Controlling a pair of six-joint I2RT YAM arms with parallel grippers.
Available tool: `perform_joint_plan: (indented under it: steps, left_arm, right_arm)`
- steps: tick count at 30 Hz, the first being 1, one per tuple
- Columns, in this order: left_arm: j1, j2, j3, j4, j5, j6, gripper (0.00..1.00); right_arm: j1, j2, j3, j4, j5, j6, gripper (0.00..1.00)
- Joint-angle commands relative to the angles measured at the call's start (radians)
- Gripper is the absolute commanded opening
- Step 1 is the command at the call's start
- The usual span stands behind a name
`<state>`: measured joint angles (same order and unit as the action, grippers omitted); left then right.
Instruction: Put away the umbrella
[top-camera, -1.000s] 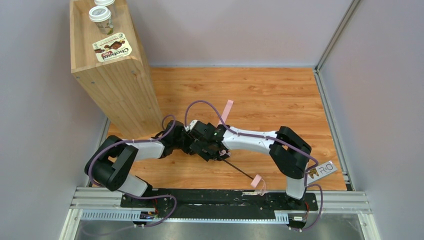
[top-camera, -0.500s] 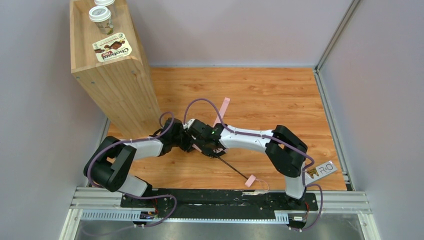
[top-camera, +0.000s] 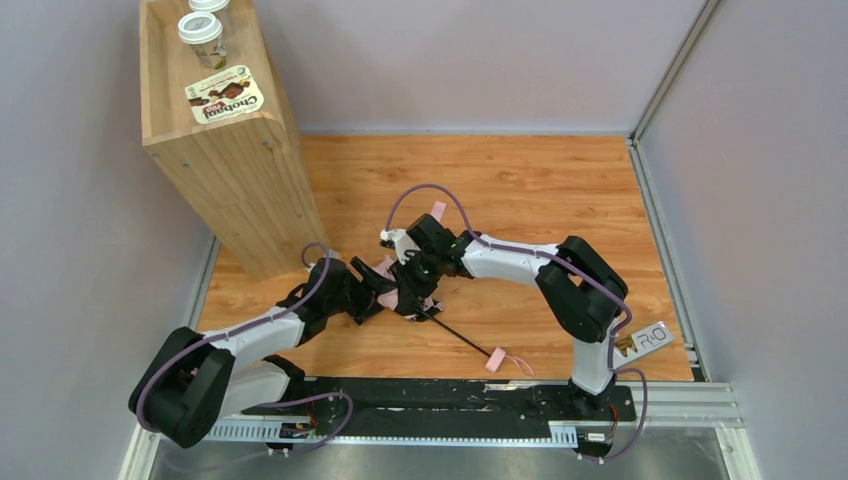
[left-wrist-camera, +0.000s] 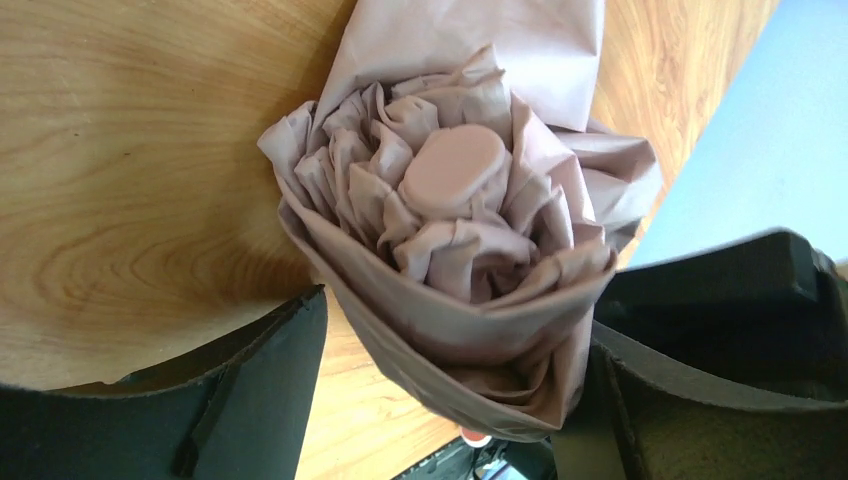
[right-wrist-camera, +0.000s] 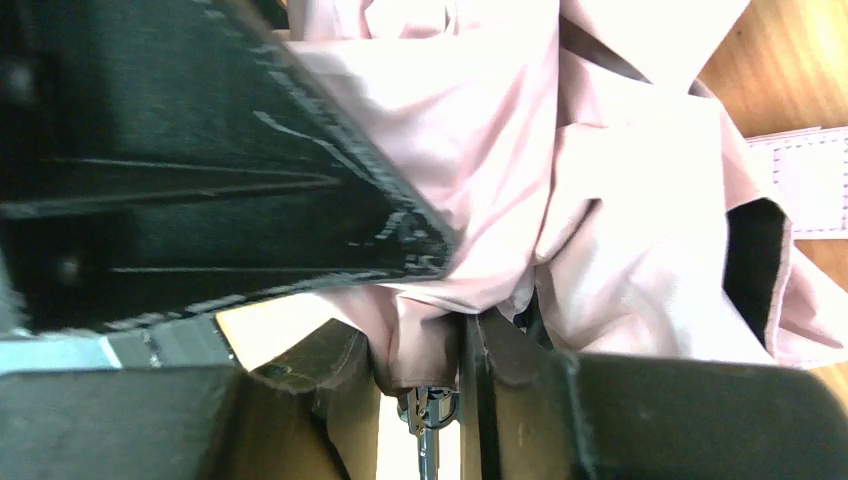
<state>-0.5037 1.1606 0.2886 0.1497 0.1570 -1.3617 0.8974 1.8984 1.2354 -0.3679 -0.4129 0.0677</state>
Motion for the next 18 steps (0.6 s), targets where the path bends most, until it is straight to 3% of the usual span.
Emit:
perform_joint_plan:
  steps: [1,7,10,13,18]
  left_arm:
    - [0.01,-0.071,-0.042,0.008,0.059,0.041,0.8]
    - [0.027,-0.268,-0.005,-0.246,-0.022,0.067,0.81]
    - [0.027,-0.268,-0.049,-0.115,0.005,-0.005,0.82]
    - [0.028,-0.121,-0.066,0.089,0.093,-0.039,0.82]
    - [0.024,0.031,-0.032,0.154,0.067,-0.043,0.82]
  right_arm:
    - [-0.04,0.082,-0.056,-0.042,-0.095,0.032,0.0]
    - [-0.066,0.073,-0.07,-0.051,-0.081,0.021,0.0]
    - [-0.066,0.077,-0.06,-0.054,-0.102,0.02,0.0]
    - [-0.068,0.087,-0.045,-0.052,-0.121,0.021,0.0]
    - [-0.068,0.079,-0.036,-0.051,-0.159,0.015,0.0]
